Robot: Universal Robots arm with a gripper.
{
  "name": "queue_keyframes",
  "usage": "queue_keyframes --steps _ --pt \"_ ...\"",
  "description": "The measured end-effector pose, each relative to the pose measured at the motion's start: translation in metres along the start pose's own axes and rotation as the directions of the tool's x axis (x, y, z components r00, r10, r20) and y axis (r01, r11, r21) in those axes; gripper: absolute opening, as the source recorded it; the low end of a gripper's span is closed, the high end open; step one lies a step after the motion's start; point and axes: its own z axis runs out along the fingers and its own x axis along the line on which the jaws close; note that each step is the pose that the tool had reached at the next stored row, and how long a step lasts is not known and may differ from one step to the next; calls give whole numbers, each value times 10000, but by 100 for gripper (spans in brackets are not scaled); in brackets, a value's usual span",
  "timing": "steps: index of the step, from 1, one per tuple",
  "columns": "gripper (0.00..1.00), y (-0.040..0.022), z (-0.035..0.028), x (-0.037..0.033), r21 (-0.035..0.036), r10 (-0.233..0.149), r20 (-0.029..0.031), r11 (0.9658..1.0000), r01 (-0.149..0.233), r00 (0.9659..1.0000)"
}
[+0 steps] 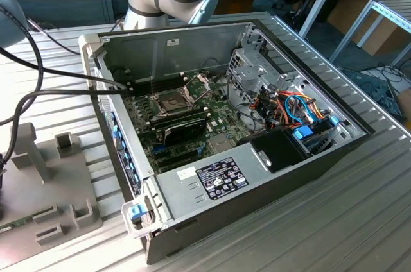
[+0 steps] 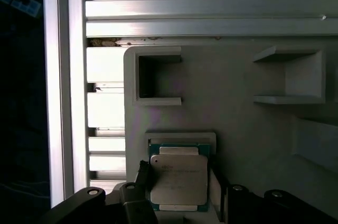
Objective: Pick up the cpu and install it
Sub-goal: 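Pick up the cpu and move it towards the insertion slot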
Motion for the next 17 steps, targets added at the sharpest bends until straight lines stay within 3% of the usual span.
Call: queue_keyframes --steps 11,15,17 --pt "54 -4 -181 7 0 1 0 10000 -1 10000" --pt "54 -6 -303 12 1 0 -1 10000 0 10000" --pt "54 -6 -303 12 -1 0 2 10000 0 10000"
